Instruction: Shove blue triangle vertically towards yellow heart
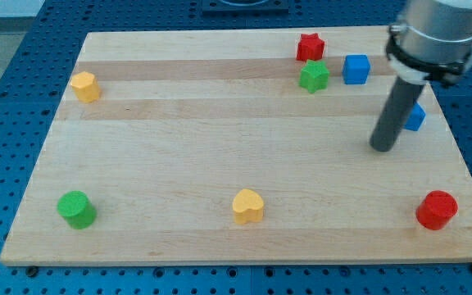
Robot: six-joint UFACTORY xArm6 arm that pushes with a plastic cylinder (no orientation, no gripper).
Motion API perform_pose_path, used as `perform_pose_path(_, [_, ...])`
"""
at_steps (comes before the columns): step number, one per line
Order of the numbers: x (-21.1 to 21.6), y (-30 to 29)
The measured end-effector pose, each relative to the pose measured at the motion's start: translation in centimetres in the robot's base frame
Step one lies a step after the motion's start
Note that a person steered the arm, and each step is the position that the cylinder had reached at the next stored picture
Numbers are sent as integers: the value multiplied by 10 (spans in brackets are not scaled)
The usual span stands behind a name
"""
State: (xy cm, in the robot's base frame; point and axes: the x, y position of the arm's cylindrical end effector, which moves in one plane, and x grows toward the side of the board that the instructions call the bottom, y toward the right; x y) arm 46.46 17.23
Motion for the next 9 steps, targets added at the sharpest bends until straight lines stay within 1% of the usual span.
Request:
perform_pose_path(1, [0,-44])
perform_pose_path(2, [0,-69])
perform_pose_path(3, [-55,-71])
perform_pose_path(4, [-62,-71])
perform_pose_path(6, [-62,-39])
perform_pose_path(9, [-64,-39])
